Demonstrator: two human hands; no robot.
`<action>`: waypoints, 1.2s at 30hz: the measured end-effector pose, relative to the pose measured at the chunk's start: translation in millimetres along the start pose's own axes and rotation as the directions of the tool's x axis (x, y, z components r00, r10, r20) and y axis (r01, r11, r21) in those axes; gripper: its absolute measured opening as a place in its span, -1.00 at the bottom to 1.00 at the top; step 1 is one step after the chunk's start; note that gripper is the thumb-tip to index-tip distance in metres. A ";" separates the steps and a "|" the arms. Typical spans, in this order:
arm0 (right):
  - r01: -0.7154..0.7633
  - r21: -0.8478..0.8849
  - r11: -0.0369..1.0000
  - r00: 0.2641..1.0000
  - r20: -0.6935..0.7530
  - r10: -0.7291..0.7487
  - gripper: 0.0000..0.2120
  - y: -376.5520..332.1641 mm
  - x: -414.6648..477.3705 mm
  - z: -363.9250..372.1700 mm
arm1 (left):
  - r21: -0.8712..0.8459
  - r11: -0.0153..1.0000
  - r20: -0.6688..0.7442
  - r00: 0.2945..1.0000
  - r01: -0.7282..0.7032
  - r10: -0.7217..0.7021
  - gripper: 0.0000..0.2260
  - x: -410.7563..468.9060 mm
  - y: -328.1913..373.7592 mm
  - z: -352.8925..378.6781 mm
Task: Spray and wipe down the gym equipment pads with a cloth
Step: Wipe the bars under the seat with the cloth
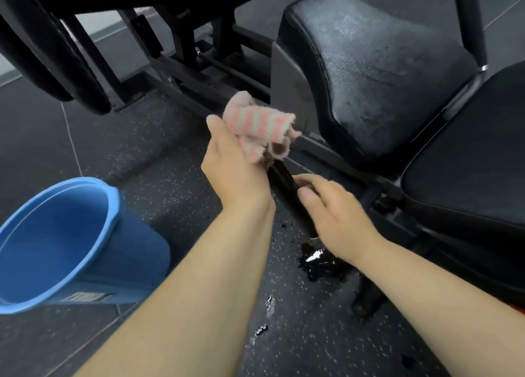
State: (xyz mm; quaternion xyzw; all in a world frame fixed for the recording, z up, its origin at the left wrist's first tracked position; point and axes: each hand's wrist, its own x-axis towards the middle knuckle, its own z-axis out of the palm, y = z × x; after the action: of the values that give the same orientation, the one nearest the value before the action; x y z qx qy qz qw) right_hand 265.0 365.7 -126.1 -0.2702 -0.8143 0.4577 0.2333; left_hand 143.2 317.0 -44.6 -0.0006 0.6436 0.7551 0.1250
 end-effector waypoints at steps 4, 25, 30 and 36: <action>-0.058 -0.220 0.974 0.964 -0.267 -0.003 -0.52 43.7 1.5 -20.5 | 0.195 0.971 0.044 0.991 -0.135 0.128 -0.60 -32.5 -49.3 -17.4; -0.022 -0.496 0.868 0.952 -0.275 -0.133 -0.53 86.8 -2.3 4.1 | 0.437 0.815 0.289 0.917 -0.382 0.275 -0.58 -41.7 -64.2 -23.7; -0.019 -0.568 0.823 0.940 -0.291 -0.180 -0.58 90.1 -0.8 5.0 | 0.491 0.844 0.470 0.881 -0.214 -0.049 -0.78 -72.1 -101.2 -65.8; -0.001 -0.552 0.834 0.946 -0.271 -0.179 -0.58 94.8 2.0 5.5 | 0.204 0.942 0.197 0.953 -0.267 0.228 -0.49 -33.9 -35.7 -34.6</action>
State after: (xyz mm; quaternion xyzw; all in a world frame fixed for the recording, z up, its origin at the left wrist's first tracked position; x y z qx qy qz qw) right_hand 281.6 404.8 -211.0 -0.3553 -0.8752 0.1472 0.2934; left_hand 177.3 282.0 -79.7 0.1598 0.7079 0.6830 0.0826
